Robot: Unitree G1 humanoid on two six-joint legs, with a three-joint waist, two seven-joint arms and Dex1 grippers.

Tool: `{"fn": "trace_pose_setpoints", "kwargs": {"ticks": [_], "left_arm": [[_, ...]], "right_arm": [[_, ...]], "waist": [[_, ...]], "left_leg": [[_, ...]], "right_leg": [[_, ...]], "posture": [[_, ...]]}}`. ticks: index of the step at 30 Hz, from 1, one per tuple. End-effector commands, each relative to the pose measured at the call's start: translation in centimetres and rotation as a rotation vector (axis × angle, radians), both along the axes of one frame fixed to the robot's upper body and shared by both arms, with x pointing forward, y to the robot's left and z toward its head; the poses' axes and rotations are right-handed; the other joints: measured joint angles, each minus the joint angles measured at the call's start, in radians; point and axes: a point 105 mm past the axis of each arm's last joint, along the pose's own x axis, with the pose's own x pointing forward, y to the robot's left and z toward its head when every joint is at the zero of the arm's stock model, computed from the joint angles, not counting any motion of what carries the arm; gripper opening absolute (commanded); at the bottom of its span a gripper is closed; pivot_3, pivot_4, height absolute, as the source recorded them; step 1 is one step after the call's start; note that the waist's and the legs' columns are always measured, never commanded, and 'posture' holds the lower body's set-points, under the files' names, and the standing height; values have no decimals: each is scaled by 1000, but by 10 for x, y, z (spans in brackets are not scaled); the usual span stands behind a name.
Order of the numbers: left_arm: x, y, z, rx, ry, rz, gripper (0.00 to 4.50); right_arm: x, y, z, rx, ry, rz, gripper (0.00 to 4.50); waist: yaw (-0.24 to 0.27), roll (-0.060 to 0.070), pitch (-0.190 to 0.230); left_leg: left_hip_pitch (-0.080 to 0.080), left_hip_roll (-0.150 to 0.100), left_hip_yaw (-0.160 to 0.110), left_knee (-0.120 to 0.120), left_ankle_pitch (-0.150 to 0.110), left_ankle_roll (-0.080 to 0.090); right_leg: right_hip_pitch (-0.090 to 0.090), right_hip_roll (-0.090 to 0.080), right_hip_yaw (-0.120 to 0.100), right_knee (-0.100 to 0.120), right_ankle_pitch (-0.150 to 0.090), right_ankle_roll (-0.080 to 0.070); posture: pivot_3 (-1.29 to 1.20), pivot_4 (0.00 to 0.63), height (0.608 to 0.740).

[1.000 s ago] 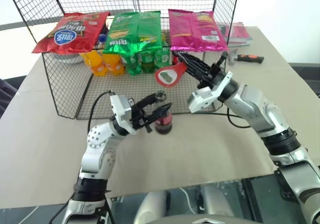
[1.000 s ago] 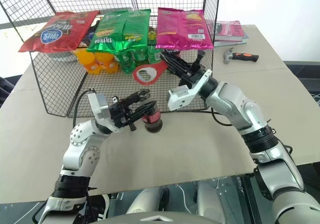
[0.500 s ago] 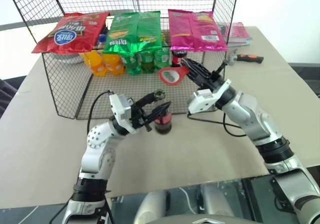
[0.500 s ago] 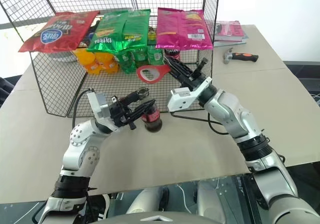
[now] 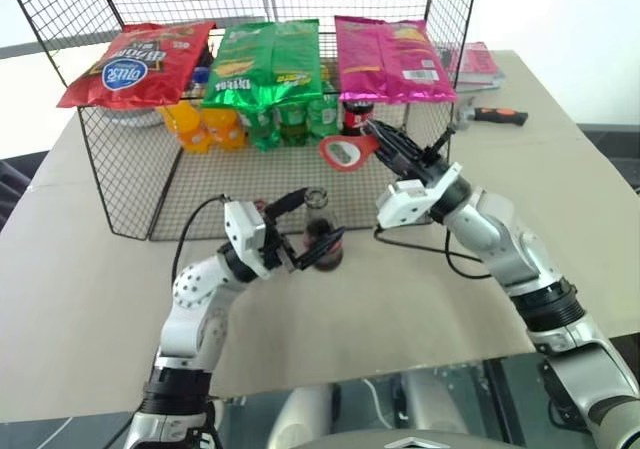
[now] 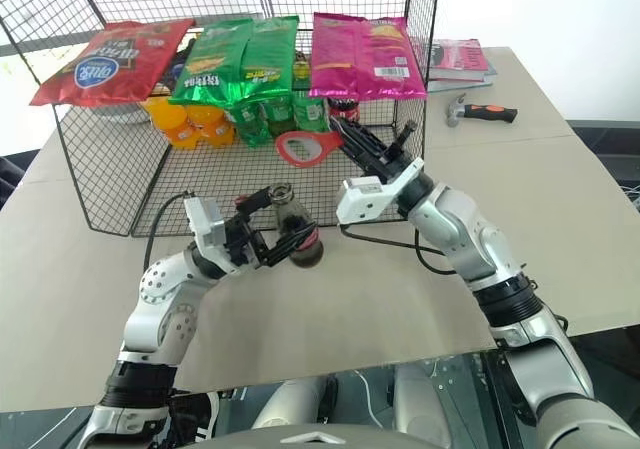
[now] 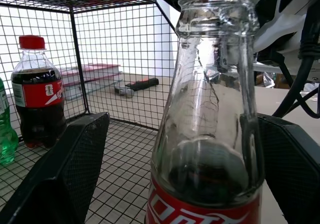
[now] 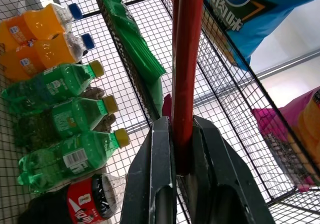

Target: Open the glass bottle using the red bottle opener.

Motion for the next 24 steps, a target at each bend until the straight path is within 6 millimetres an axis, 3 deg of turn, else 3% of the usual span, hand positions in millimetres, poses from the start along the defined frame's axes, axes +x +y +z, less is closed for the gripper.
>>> {"fn": "trace_pose_setpoints", "kwargs": {"ticks": [1,10,15,19,23,24], "left_arm": [[-10,4,11,16,-47,-10,4486],[-39,22,0,78,30,-6,4486],[-50,39,-15,119,87,35,4486],[-52,58,-32,159,154,126,4486],[-50,67,-47,181,251,200,4486],[-50,67,-48,189,261,203,4500]], "right_arm": [[-6,-13,12,118,48,24,0],[-15,-40,-29,372,544,111,0],[-28,-34,-58,498,970,234,0],[-57,-20,-87,464,1386,350,0],[-65,-19,-100,476,1593,340,0],[-63,-20,-101,483,1609,328,875]], "waist": [[0,0,0],[0,1,1],[1,3,3],[3,3,4],[3,2,5],[2,2,5]], "left_leg": [[0,0,0,0,0,0],[0,1,0,0,-3,5],[0,3,0,-1,-3,5],[0,4,0,0,-3,5],[0,4,0,0,-3,6],[-1,4,0,0,-3,6]], "right_leg": [[0,0,0,0,0,0],[0,0,0,-1,0,-1],[0,0,0,-1,-2,-4],[1,-1,-1,-1,-3,-3],[1,-1,-2,-1,-4,-1],[1,-1,-2,-1,-5,0]], "posture": [[0,150,740],[0,150,740],[0,150,740],[0,150,740],[0,150,740],[0,150,740]]}}
